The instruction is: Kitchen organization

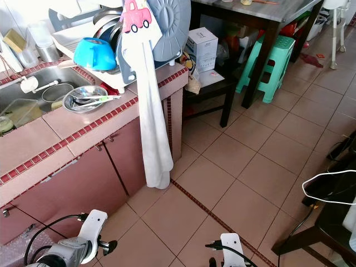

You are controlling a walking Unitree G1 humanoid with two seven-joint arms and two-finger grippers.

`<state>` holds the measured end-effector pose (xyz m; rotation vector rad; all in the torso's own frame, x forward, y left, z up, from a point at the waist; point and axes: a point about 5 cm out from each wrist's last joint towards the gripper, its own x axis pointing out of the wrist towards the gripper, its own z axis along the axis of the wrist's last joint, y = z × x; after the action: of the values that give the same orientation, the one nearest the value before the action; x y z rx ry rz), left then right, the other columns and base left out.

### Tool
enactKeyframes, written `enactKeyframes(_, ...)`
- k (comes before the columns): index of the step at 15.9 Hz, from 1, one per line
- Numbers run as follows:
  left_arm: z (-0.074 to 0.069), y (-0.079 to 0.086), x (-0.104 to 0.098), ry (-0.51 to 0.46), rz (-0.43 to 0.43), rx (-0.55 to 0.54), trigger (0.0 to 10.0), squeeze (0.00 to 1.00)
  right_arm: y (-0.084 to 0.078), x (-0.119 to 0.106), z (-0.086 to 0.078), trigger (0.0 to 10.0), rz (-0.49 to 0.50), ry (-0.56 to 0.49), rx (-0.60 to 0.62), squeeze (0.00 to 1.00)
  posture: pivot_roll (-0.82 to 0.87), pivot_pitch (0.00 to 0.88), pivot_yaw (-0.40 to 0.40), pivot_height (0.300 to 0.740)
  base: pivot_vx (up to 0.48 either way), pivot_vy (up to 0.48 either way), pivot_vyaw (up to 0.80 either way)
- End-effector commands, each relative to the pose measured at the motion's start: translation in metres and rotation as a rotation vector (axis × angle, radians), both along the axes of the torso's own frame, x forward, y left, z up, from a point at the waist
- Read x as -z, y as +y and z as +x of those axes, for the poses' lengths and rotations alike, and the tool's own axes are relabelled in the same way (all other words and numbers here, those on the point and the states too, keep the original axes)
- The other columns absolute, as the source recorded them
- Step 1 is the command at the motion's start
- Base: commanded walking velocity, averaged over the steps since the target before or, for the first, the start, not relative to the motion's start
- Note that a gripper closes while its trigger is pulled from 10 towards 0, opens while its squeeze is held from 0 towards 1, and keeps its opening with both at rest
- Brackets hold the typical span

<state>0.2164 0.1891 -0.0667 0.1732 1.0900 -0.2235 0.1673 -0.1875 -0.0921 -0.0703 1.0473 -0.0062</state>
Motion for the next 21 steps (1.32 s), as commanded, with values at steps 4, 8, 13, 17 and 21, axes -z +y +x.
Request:
enactKeyframes(4,-0.008,0.001,0.005,-0.082,0.103,-0.021,10.0,0.00,0.013,-0.008,0.021,10.0,-0.040,-0.052,-0.101,0.00,0.00,0.000,0.102,0.740,0.000,0.000,0.00)
enactKeyframes(8,-0.009,0.000,0.006,-0.080,0.102,-0.027,10.0,0.00,0.012,-0.008,0.020,10.0,-0.036,-0.045,-0.101,0.00,0.01,0.000,0.099,0.740,0.000,0.000,0.00)
enactKeyframes(13,-0.009,0.000,0.006,-0.080,0.102,-0.027,10.0,0.00,0.012,-0.008,0.020,10.0,-0.036,-0.045,-0.101,0.00,0.01,0.000,0.099,0.740,0.000,0.000,0.00)
enactKeyframes(17,-0.015,0.005,0.009,-0.063,0.115,-0.034,10.0,0.00,0.016,-0.007,0.018,10.0,-0.053,-0.038,-0.187,0.00,0.01,0.000,0.085,0.740,0.000,0.000,0.00)
enactKeyframes(21,-0.017,0.006,0.010,-0.053,0.126,-0.021,10.0,0.00,0.016,-0.005,0.015,10.0,-0.068,-0.030,-0.204,0.00,0.00,0.000,0.092,0.740,0.000,0.000,0.00)
